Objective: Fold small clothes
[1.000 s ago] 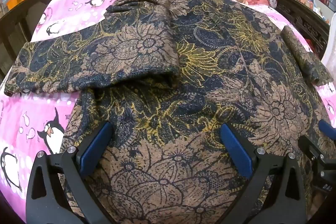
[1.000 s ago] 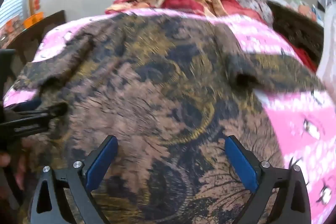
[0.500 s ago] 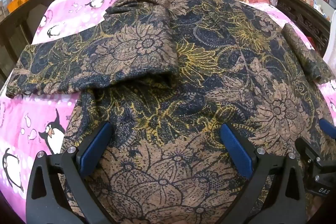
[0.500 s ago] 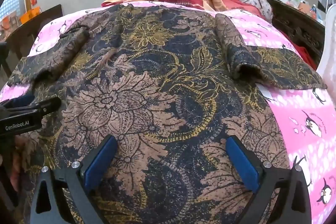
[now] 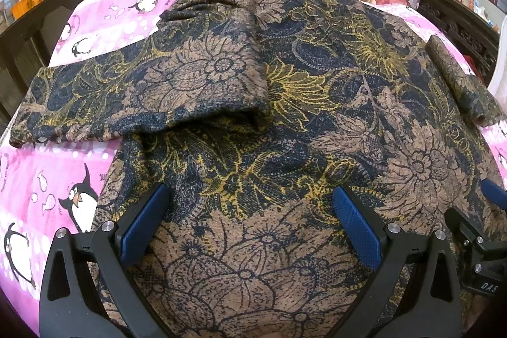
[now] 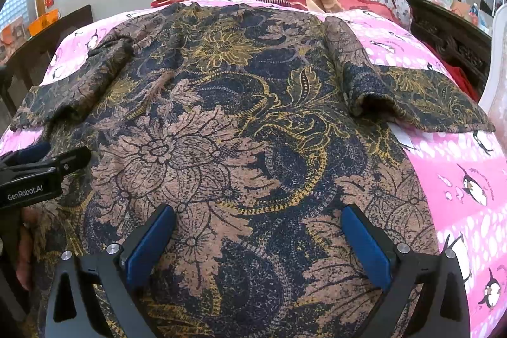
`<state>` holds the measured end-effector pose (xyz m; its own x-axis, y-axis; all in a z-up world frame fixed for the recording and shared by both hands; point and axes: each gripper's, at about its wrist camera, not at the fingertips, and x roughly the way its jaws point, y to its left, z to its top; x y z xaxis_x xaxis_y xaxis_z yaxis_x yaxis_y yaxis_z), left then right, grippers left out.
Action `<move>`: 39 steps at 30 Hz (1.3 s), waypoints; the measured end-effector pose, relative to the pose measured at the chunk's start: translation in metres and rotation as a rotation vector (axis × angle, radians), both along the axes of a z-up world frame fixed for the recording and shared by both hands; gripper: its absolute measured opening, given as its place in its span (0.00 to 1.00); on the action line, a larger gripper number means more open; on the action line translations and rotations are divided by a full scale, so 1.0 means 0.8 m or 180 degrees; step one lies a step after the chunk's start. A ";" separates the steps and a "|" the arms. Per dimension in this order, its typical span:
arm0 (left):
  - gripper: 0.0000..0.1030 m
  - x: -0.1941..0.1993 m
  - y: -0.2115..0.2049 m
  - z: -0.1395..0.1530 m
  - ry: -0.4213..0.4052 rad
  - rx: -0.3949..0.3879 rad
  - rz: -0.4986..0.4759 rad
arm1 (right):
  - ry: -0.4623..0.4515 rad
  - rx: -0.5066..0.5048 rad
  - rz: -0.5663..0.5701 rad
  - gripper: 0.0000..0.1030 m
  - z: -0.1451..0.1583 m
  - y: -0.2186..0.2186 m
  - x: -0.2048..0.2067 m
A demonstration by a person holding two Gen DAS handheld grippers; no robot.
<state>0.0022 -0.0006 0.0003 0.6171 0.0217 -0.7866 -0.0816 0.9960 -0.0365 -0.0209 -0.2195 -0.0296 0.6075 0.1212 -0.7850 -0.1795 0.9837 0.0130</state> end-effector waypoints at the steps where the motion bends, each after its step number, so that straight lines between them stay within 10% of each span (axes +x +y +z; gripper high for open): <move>1: 1.00 0.000 -0.001 0.000 -0.0002 -0.0014 -0.0001 | -0.0011 0.0008 0.0002 1.00 0.000 -0.001 0.000; 20: 1.00 -0.011 0.005 0.007 -0.0017 -0.0072 0.0051 | 0.0026 -0.0003 -0.0015 1.00 0.005 -0.001 0.000; 32: 1.00 -0.002 0.078 0.042 0.0055 0.0030 0.0491 | -0.0445 0.0033 0.0213 1.00 0.099 0.045 0.031; 39: 1.00 0.000 0.098 0.049 0.0077 0.0026 0.0621 | -0.0616 -0.0181 0.0243 1.00 0.040 0.076 0.059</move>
<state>0.0021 0.0782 0.0394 0.5815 0.1456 -0.8004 -0.2739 0.9614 -0.0242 0.0261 -0.1587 0.0021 0.7383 0.1315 -0.6615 -0.2474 0.9652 -0.0842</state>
